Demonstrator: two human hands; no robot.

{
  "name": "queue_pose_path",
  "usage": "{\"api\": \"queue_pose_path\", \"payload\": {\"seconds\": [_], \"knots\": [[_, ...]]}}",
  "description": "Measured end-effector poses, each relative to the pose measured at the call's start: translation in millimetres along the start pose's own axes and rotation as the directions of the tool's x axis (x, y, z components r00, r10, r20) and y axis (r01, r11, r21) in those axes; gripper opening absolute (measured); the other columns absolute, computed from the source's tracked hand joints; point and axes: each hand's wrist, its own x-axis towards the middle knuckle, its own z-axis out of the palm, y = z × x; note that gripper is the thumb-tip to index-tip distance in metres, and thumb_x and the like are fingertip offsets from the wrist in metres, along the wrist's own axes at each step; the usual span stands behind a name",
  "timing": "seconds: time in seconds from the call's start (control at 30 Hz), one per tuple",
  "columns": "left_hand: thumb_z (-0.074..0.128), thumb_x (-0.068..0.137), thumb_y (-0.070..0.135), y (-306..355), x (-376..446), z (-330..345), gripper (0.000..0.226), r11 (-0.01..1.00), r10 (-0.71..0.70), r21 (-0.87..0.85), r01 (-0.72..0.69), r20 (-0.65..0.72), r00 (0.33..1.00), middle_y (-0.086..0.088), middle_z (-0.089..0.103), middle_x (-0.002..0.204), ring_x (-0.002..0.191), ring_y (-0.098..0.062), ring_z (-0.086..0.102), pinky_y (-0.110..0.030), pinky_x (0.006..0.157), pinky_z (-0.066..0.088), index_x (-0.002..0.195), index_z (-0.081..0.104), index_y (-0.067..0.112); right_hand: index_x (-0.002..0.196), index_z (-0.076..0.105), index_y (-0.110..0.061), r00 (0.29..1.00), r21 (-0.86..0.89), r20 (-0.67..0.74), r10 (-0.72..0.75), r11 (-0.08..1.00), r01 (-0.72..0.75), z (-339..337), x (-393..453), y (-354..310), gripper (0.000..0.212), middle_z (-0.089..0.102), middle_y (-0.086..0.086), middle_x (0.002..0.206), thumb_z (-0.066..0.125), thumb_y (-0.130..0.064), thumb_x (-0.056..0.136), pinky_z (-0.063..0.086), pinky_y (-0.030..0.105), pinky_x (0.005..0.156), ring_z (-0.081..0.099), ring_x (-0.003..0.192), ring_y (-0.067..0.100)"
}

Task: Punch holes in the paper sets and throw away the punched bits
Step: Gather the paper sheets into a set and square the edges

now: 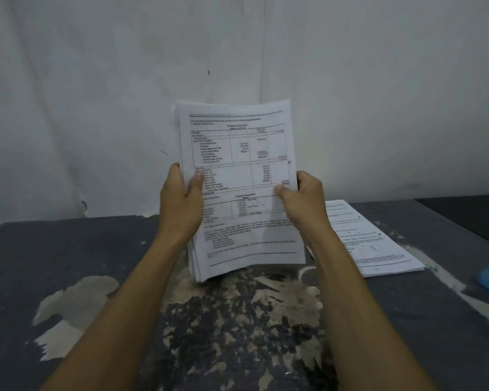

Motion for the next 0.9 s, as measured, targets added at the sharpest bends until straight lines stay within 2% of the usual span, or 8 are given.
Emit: {"api": "queue_pose_path", "payload": {"seconds": [0.1, 0.23, 0.3, 0.43, 0.57, 0.73, 0.83, 0.9], "knots": [[0.049, 0.105, 0.032, 6, 3, 20, 0.019, 0.995, -0.095, 0.007, 0.095, 0.068, 0.993, 0.006, 0.066, 0.107, 0.093, -0.009, 0.066, -0.023, 0.069, 0.053, 0.114, 0.054, 0.017, 0.087, 0.065, -0.023, 0.998, -0.081, 0.003, 0.061, 0.995, -0.061, -22, 12, -6, 0.017, 0.065, -0.015, 0.087, 0.065, -0.006, 0.091, 0.054, 0.017, 0.050, 0.066, 0.078, 0.005], [0.052, 0.103, 0.027, 11, 2, 61, 0.026, 0.960, -0.269, -0.033, 0.279, 0.176, 0.947, -0.002, 0.068, 0.117, 0.100, -0.020, 0.068, -0.037, 0.084, 0.058, 0.125, 0.059, 0.013, 0.079, 0.068, -0.010, 0.988, -0.247, -0.032, 0.154, 0.956, -0.157, -57, 31, -4, 0.013, 0.067, -0.008, 0.081, 0.063, -0.002, 0.087, 0.061, 0.036, 0.066, 0.068, 0.072, 0.016], [0.056, 0.099, 0.015, 9, -1, 83, 0.017, 0.930, -0.341, -0.048, 0.364, 0.260, 0.904, 0.003, 0.074, 0.106, 0.093, -0.019, 0.071, -0.035, 0.078, 0.060, 0.110, 0.067, 0.020, 0.073, 0.064, -0.012, 0.979, -0.301, -0.061, 0.195, 0.932, -0.204, -76, 42, 2, 0.017, 0.066, -0.003, 0.078, 0.065, -0.002, 0.087, 0.059, 0.032, 0.061, 0.066, 0.069, 0.018], [0.057, 0.089, -0.001, 10, -9, 128, 0.036, 0.896, -0.390, -0.037, 0.443, 0.413, 0.823, 0.023, 0.069, 0.063, 0.071, -0.004, 0.068, -0.015, 0.050, 0.052, 0.077, 0.065, 0.032, 0.076, 0.062, -0.006, 0.955, -0.385, -0.106, 0.277, 0.874, -0.296, -109, 62, 23, 0.011, 0.066, 0.007, 0.080, 0.066, -0.002, 0.085, 0.048, 0.023, 0.050, 0.063, 0.066, 0.021], [0.058, 0.090, -0.002, 6, -15, 171, 0.027, 0.884, -0.417, 0.009, 0.468, 0.467, 0.779, 0.014, 0.067, 0.079, 0.077, -0.010, 0.067, -0.017, 0.051, 0.053, 0.088, 0.065, 0.024, 0.077, 0.057, -0.002, 0.934, -0.481, -0.147, 0.325, 0.802, -0.355, -137, 79, 43, 0.011, 0.060, 0.010, 0.076, 0.066, -0.001, 0.084, 0.039, 0.021, 0.045, 0.058, 0.061, 0.022], [0.058, 0.089, 0.000, -2, -23, 208, 0.029, 0.910, -0.404, 0.144, 0.388, 0.507, 0.761, 0.012, 0.066, 0.082, 0.083, -0.015, 0.068, -0.033, 0.074, 0.060, 0.078, 0.063, 0.026, 0.071, 0.050, -0.003, 0.910, -0.559, -0.169, 0.379, 0.723, -0.406, -157, 94, 62, 0.022, 0.055, 0.012, 0.073, 0.065, -0.001, 0.085, 0.038, 0.023, 0.046, 0.054, 0.060, 0.022], [0.051, 0.085, 0.006, -10, -29, 220, 0.015, 0.920, -0.379, 0.286, 0.268, 0.477, 0.793, -0.006, 0.071, 0.099, 0.102, -0.032, 0.065, -0.040, 0.087, 0.056, 0.090, 0.065, 0.005, 0.071, 0.048, -0.003, 0.903, -0.571, -0.159, 0.399, 0.709, -0.414, -159, 96, 76, 0.023, 0.055, 0.012, 0.074, 0.064, -0.002, 0.087, 0.041, 0.024, 0.048, 0.055, 0.061, 0.022], [0.052, 0.083, 0.016, -20, -37, 225, 0.025, 0.856, -0.392, 0.487, 0.173, 0.393, 0.832, -0.011, 0.063, 0.117, 0.121, -0.034, 0.048, -0.047, 0.104, 0.042, 0.104, 0.062, 0.008, 0.072, 0.048, -0.003, 0.900, -0.578, -0.149, 0.409, 0.702, -0.415, -157, 92, 86, 0.020, 0.056, 0.012, 0.078, 0.061, -0.003, 0.087, 0.048, 0.028, 0.055, 0.062, 0.073, 0.029]]}}
